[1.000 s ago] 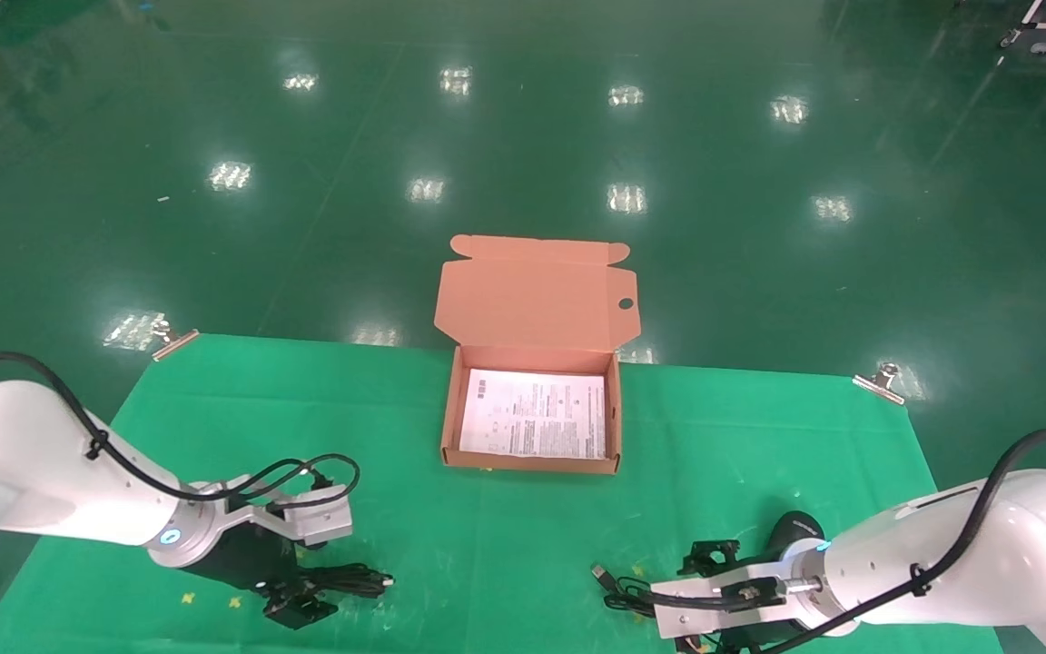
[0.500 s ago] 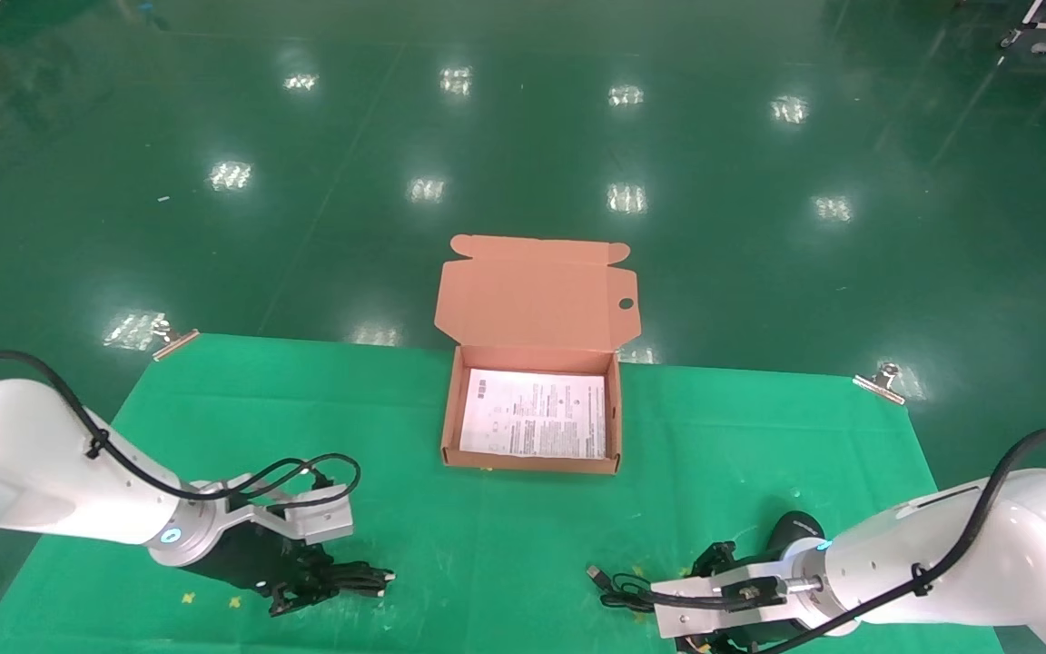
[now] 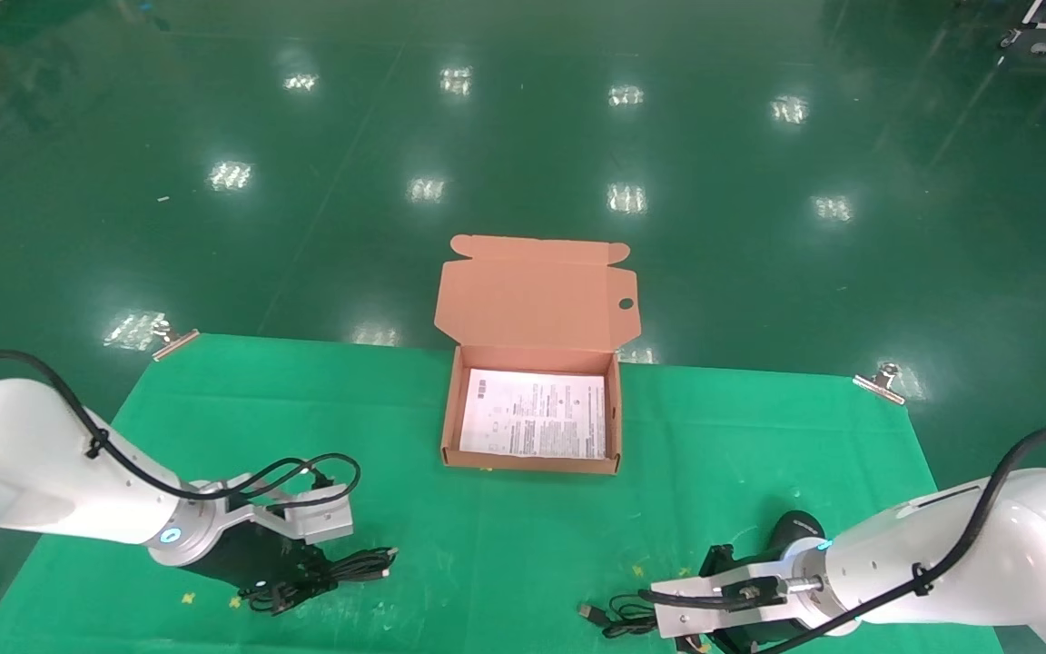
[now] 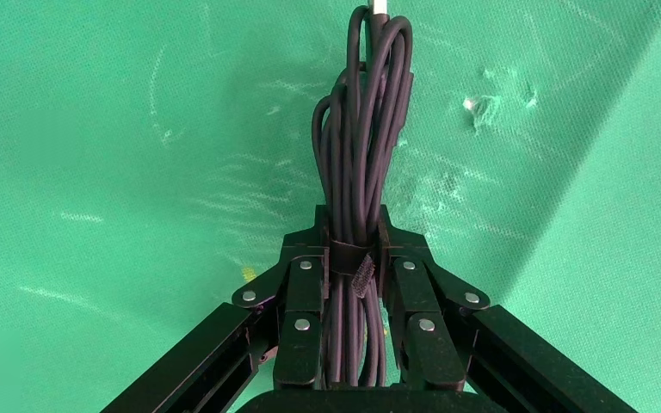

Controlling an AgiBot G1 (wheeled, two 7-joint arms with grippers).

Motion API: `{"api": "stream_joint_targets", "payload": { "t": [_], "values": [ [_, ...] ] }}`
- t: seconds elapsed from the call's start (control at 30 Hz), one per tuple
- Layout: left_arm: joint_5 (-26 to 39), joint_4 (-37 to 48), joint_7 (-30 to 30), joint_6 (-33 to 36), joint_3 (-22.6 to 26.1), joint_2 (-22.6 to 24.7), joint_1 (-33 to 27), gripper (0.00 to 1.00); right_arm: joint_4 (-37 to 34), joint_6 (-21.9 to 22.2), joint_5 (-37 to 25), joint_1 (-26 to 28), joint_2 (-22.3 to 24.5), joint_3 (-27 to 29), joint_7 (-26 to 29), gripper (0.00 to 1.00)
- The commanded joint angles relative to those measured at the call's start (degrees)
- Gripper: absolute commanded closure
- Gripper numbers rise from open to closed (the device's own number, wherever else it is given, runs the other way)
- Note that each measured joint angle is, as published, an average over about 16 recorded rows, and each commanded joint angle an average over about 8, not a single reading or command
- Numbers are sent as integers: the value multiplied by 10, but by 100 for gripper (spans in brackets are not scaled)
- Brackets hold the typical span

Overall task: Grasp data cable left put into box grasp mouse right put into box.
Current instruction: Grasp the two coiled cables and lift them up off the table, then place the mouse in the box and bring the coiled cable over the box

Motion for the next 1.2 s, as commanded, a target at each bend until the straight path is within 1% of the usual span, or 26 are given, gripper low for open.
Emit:
{"api": "stream_joint_targets", "payload": {
  "t": [0.03, 0.17, 0.37, 0.5, 0.63, 0.77, 0.9, 1.1, 1.2],
  "values": [
    [-1, 2, -1, 0, -1, 0, 1, 100, -1, 0, -1, -1, -1, -1, -2, 100],
    [6, -10, 5, -2, 3, 0, -8, 100, 10, -6, 4, 13, 15, 10, 17, 100],
    [35, -60, 5, -22, 11, -4, -49, 100, 47, -13, 22, 55, 64, 49, 67, 100],
    [61, -109, -5, -51, 16, -4, -77, 100, 66, -4, 17, 93, 87, 75, 95, 100],
    [89, -161, -18, -89, 19, 3, -97, 100, 73, 15, 9, 133, 89, 97, 113, 100],
    [117, -193, -31, -126, 21, 17, -113, 100, 70, 39, 8, 171, 68, 116, 120, 100],
    [141, -199, -43, -158, 22, 36, -128, 100, 53, 66, 13, 208, 30, 130, 115, 100],
    [160, -178, -58, -194, 19, 60, -154, 100, -7, 107, 26, 259, -39, 141, 82, 100],
    [164, -168, -63, -204, 17, 66, -164, 100, -36, 120, 32, 275, -63, 143, 63, 100]
  ]
}}
